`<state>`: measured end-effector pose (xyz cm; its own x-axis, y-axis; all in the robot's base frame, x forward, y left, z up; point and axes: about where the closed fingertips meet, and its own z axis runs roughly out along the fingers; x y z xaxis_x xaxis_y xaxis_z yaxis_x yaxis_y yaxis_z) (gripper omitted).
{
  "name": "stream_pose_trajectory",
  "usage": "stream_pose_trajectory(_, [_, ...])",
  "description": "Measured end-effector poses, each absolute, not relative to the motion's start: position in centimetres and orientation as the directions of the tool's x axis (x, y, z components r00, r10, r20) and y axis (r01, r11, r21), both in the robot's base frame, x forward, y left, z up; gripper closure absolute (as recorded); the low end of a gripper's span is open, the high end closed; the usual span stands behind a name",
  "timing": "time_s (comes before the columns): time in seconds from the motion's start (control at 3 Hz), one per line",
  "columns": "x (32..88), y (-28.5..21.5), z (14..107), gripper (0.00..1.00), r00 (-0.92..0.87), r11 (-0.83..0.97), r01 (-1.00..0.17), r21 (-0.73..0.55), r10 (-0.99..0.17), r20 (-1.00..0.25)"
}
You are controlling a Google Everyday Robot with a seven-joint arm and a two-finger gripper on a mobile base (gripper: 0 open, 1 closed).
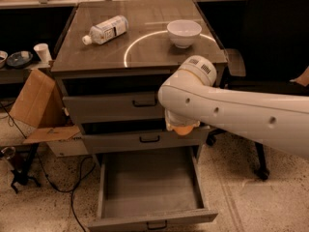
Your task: Pick orange from bottom drawer and place on counter
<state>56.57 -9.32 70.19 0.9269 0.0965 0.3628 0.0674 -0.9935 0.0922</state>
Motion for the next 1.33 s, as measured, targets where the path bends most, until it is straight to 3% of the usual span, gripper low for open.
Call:
stream_pose_trajectory(0.67, [56.6, -2.4, 86.2, 1.00, 0.743, -0.976, 0.149, 0.162, 0.218, 0.633])
stream_pose_trajectory(1.0, [58.3, 3.4, 92.6, 1.00, 0.655, -0.962, 0.193, 0.192, 0.271, 0.705])
stream_pose_trajectory(1.33, [58.1, 3.1, 92.4, 1.00, 0.659, -0.963, 0.190, 0.189, 0.268, 0.703])
